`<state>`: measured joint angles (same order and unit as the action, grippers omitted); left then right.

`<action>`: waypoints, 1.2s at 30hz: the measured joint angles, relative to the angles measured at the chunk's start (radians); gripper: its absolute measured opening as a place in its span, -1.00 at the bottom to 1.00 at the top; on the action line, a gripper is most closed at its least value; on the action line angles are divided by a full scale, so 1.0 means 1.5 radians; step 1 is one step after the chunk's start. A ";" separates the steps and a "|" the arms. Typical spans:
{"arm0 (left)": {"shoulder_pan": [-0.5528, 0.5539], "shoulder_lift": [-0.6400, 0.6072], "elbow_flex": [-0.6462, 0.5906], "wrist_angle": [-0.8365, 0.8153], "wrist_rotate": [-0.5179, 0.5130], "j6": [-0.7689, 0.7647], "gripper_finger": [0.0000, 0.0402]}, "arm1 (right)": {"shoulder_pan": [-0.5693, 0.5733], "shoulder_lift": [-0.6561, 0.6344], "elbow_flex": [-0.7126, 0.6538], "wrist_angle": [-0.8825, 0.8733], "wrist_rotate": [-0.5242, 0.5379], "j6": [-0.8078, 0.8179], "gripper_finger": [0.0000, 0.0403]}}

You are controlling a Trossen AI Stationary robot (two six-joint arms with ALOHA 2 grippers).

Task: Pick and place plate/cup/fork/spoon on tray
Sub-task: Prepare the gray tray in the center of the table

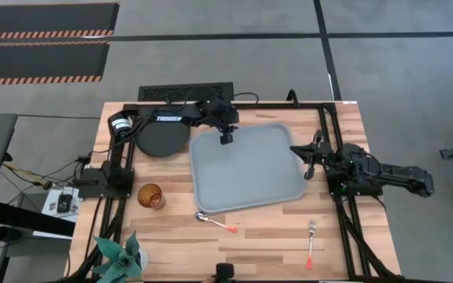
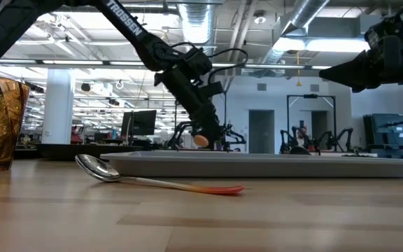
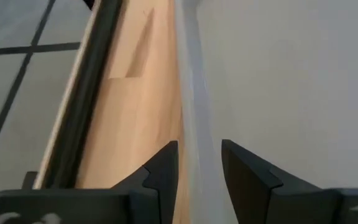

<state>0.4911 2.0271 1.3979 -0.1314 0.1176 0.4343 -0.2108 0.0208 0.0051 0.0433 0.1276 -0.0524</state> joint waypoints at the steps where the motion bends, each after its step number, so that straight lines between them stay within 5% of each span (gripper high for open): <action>1: 0.000 -0.007 0.005 -0.013 0.000 -0.002 -0.45 | 0.000 0.000 0.000 0.000 0.000 0.000 -0.86; 8: -0.012 -0.084 0.056 -0.093 -0.029 -0.097 -0.52 | 0.000 0.000 0.000 0.000 0.000 0.000 -0.86; 16: -0.112 -0.172 0.056 -0.208 -0.120 -0.259 -0.97 | 0.000 0.000 0.000 0.000 0.000 0.000 -0.86; 36: -0.338 -0.180 0.049 -0.407 -0.245 -0.789 -1.00 | 0.000 0.000 0.000 0.000 0.001 0.000 -0.86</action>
<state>-0.0159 1.7563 1.4719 -0.7422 -0.2496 -0.7488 -0.2108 0.0211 0.0050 0.0437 0.1284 -0.0521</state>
